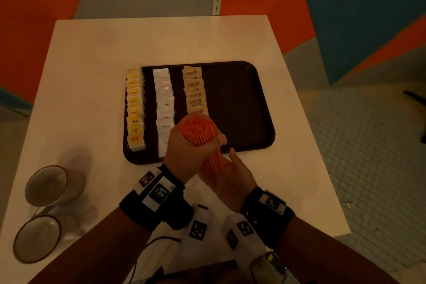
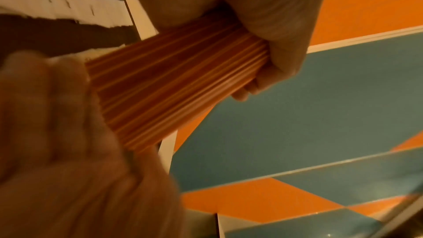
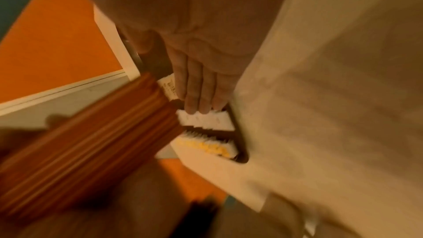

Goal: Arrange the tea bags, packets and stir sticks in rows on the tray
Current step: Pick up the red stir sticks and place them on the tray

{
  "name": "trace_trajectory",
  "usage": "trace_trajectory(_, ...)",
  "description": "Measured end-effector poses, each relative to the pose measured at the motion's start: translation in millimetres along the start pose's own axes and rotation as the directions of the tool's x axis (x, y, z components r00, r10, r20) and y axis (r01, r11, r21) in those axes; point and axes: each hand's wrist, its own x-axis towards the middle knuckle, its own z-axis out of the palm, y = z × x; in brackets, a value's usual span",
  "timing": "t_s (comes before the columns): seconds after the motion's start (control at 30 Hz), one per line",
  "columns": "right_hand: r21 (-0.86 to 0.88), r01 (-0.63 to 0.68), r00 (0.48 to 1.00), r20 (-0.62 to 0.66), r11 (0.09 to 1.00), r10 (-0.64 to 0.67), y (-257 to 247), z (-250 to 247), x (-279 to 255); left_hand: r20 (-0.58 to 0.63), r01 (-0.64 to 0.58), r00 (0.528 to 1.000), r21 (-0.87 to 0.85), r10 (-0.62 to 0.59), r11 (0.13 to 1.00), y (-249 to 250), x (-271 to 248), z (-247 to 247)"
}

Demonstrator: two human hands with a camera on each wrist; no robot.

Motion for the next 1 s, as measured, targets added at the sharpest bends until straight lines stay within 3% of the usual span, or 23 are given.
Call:
trace_trajectory(0.1, -0.050, 0.103, 0.993, -0.060, 0.993, -0.105, -5, 19, 2, -0.056, 0.052, 0.997, -0.010, -0.052, 0.999, -5, -2, 12)
trace_trajectory(0.17, -0.221, 0.150, 0.985, -0.049, 0.964, -0.164, -8, 18, 1, -0.086, 0.108, 0.989, -0.102, -0.117, 0.989, -8, 6, 10)
trace_trajectory(0.27, -0.597, 0.294, 0.953, 0.123, 0.746, -0.277, -18, 11, -9, -0.027, 0.154, 0.986, -0.245, -0.166, 0.957, -11, 18, 5)
trace_trajectory(0.33, -0.725, 0.334, 0.941, 0.223, 0.602, -0.252, -27, 8, -12, 0.058, 0.217, 0.976, -0.236, -0.209, 0.947, -17, 22, 9)
trace_trajectory(0.4, -0.767, 0.339, 0.941, 0.271, 0.545, -0.204, -36, 6, -10, 0.142, 0.311, 0.947, -0.194, -0.287, 0.930, -25, 26, 17)
trace_trajectory(0.5, -0.783, 0.314, 0.949, 0.243, 0.537, -0.200, -49, 5, -4, 0.226, 0.380, 0.910, -0.115, -0.349, 0.918, -26, 41, 24)
trace_trajectory(0.63, -0.712, 0.283, 0.953, 0.130, 0.643, -0.275, -79, 0, 23, 0.330, 0.378, 0.885, -0.096, -0.329, 0.921, -20, 77, 28)
trace_trajectory(0.73, -0.701, 0.255, 0.955, 0.076, 0.666, -0.286, -113, 1, 47, 0.279, 0.370, 0.898, -0.058, -0.341, 0.927, -26, 106, 28)
trace_trajectory(1.0, -0.824, 0.129, 0.984, 0.037, 0.552, -0.174, -161, -2, 108, 0.210, 0.493, 0.848, 0.027, -0.487, 0.870, -50, 171, 41)
